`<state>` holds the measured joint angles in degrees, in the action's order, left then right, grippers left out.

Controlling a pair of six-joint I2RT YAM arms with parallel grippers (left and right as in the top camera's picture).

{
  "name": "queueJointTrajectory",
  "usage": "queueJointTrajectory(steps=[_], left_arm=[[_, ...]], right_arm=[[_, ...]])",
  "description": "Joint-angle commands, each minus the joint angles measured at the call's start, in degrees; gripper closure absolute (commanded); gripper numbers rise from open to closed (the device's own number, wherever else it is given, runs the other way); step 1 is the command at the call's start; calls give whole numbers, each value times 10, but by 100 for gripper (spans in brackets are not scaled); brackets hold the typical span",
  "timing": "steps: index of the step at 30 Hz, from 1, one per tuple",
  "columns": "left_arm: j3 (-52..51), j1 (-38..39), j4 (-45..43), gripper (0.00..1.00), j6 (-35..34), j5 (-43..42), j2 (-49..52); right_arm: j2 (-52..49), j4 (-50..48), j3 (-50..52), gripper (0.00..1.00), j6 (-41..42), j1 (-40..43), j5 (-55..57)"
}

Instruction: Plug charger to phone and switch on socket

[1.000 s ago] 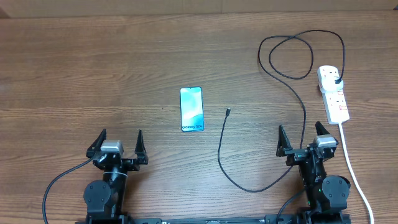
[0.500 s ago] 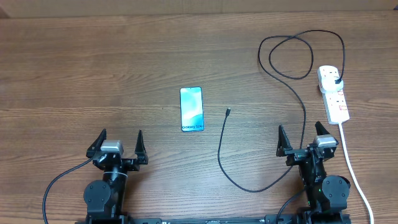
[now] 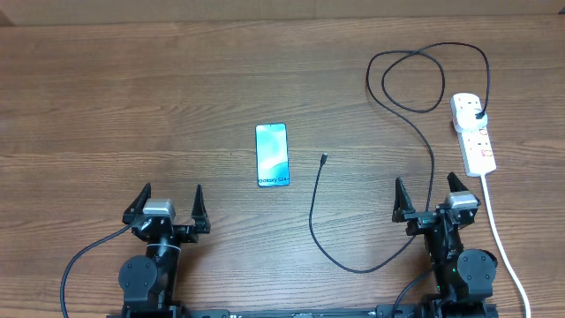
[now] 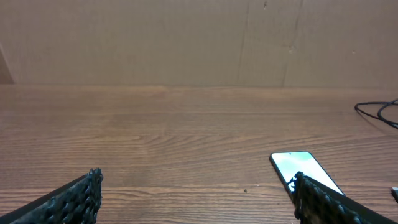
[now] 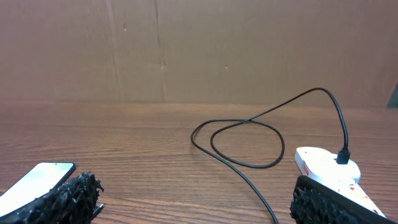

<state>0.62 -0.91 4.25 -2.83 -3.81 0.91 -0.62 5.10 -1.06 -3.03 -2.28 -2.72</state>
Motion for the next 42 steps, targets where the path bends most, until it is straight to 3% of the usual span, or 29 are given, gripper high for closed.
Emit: queueJointTrajectory(steps=[1,7,10,14,16,19,23,26,29,32,38,42], left_arm=[[-3,-2,0,0,-4,6,-7],[-3,-2,-1,0,-10,-7,-7],[-3,0,-13,0,-155,-124,-7],[-3,0,-19,0,-409,-311,-7],[-3,0,-19,0,-473,-320,-7],[-3,-1,-47,0,-516,-318,-7],[-3,-1,-182,0,-511,-312,-7],[9,-2,-285,0,-510,-249,-7],[56,-2,-274,0,-491,-185,-4],[118,-2,-236,0,-405,-183,16],[389,-2,77,0,-235,-183,198],[638,-2,397,0,-149,-183,407]], right_arm=[[5,-4,6,0,-2,-3,1],[5,-4,6,0,-2,-3,1],[5,-4,6,0,-2,-3,1],[5,-4,6,0,-2,-3,1],[5,-4,6,0,-2,-3,1],[5,-4,6,0,-2,-3,1],[5,-4,6,0,-2,-3,1],[5,-4,6,0,-2,-3,1],[5,-4,6,0,-2,-3,1],[5,-4,6,0,-2,-3,1],[5,-4,6,0,-2,-3,1],[5,-4,6,0,-2,-3,1]])
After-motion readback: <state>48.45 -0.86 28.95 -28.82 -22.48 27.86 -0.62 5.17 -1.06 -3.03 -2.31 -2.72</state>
